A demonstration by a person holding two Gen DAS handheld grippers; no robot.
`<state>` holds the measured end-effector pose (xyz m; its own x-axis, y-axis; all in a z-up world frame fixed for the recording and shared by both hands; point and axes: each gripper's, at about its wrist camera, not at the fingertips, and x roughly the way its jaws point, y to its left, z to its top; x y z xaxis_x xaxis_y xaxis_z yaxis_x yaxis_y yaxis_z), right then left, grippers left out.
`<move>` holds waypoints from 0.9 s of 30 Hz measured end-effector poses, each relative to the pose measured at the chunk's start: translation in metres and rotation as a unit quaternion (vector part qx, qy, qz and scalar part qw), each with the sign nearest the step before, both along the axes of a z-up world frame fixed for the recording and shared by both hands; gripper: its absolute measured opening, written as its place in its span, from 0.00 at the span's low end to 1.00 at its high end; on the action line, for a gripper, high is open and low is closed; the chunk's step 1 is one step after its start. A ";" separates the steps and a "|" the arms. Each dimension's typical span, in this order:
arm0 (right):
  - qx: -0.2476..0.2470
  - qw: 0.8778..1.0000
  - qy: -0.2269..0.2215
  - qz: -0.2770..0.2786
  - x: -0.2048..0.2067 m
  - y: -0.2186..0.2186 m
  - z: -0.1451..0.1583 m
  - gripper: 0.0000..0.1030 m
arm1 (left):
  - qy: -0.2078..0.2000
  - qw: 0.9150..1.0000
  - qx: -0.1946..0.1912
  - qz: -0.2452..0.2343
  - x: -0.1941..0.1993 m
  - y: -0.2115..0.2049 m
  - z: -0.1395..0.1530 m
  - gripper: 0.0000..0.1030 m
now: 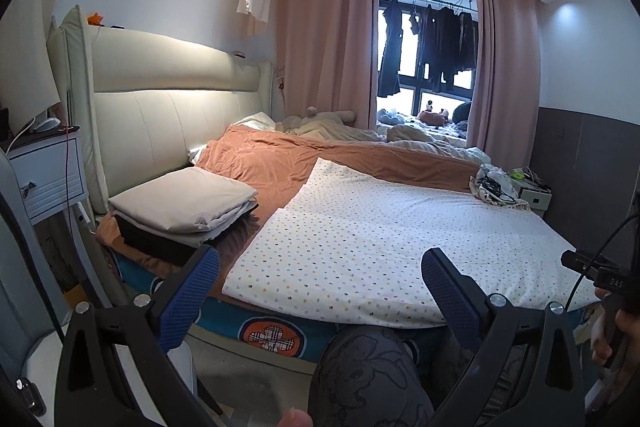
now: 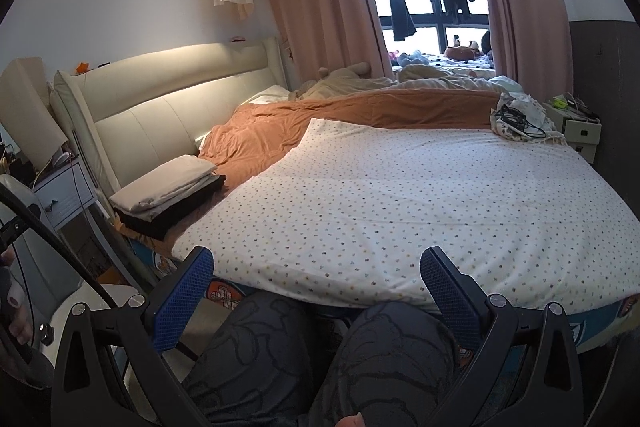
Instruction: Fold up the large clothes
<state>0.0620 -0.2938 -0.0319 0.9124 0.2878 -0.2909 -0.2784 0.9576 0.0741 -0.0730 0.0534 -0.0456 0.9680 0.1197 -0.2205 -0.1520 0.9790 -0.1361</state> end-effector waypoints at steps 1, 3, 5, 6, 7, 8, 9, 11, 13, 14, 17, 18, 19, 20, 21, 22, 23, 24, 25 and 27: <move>-0.002 1.000 -0.002 -0.003 0.000 0.000 0.000 1.00 | 0.000 1.000 0.001 -0.003 0.002 -0.002 -0.001 1.00; -0.001 1.000 -0.009 -0.007 0.000 0.001 0.002 1.00 | -0.003 1.000 -0.001 -0.009 0.004 -0.005 -0.002 1.00; 0.001 1.000 -0.011 -0.010 0.001 0.001 0.003 1.00 | -0.005 1.000 -0.008 -0.012 0.005 -0.006 -0.002 1.00; 0.001 1.000 -0.011 -0.010 0.000 0.002 0.002 1.00 | -0.005 1.000 -0.011 -0.014 0.006 -0.006 -0.003 1.00; 0.000 1.000 -0.012 -0.009 0.000 0.004 0.002 1.00 | -0.004 1.000 -0.011 -0.015 0.006 -0.006 -0.003 1.00; -0.002 1.000 -0.013 -0.009 -0.003 0.006 0.000 1.00 | -0.001 1.000 -0.009 -0.014 0.006 -0.006 -0.003 1.00; -0.004 1.000 -0.013 -0.010 -0.003 0.007 -0.001 1.00 | 0.001 1.000 -0.008 -0.013 0.006 -0.007 -0.004 1.00; -0.006 1.000 -0.015 -0.011 -0.006 0.009 -0.002 1.00 | 0.003 1.000 -0.010 -0.016 0.004 -0.007 -0.004 1.00; -0.004 1.000 -0.018 -0.013 -0.010 0.009 -0.006 1.00 | 0.001 1.000 -0.007 -0.018 0.001 -0.009 -0.003 1.00; -0.003 1.000 -0.017 -0.011 -0.010 0.009 -0.006 1.00 | 0.001 1.000 -0.005 -0.017 0.000 -0.009 -0.002 1.00; -0.003 1.000 -0.018 -0.009 -0.012 0.007 -0.007 1.00 | 0.001 1.000 -0.001 -0.019 -0.004 -0.012 0.000 1.00; -0.003 1.000 -0.018 -0.008 -0.013 0.006 -0.007 1.00 | 0.001 1.000 -0.001 -0.019 -0.005 -0.012 0.001 1.00; -0.002 1.000 -0.018 -0.007 -0.012 0.004 -0.007 1.00 | 0.000 1.000 -0.001 -0.020 -0.005 -0.012 0.001 1.00; -0.002 1.000 -0.017 -0.006 -0.012 0.003 -0.007 1.00 | -0.001 1.000 -0.001 -0.020 -0.006 -0.013 0.002 1.00; -0.002 1.000 -0.018 -0.006 -0.013 0.003 -0.006 1.00 | -0.002 1.000 -0.002 -0.022 -0.008 -0.013 0.003 1.00; -0.002 1.000 -0.018 -0.006 -0.013 0.002 -0.007 1.00 | -0.003 1.000 -0.002 -0.023 -0.007 -0.013 0.003 1.00; -0.002 1.000 -0.018 -0.005 -0.013 0.002 -0.007 1.00 | -0.003 1.000 -0.002 -0.022 -0.008 -0.013 0.004 1.00; -0.002 1.000 -0.018 -0.005 -0.014 0.001 -0.006 1.00 | -0.004 1.000 -0.002 -0.022 -0.009 -0.014 0.004 1.00; -0.003 1.000 -0.019 -0.004 -0.014 0.001 -0.006 1.00 | -0.005 1.000 -0.002 -0.023 -0.009 -0.014 0.004 1.00; -0.004 1.000 -0.019 -0.004 -0.015 0.000 -0.006 1.00 | -0.003 1.000 -0.003 -0.025 -0.009 -0.014 0.003 1.00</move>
<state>0.0468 -0.2937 -0.0377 0.9254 0.2782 -0.2574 -0.2732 0.9603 0.0557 -0.0815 0.0392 -0.0423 0.9740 0.0705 -0.2154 -0.1027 0.9845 -0.1422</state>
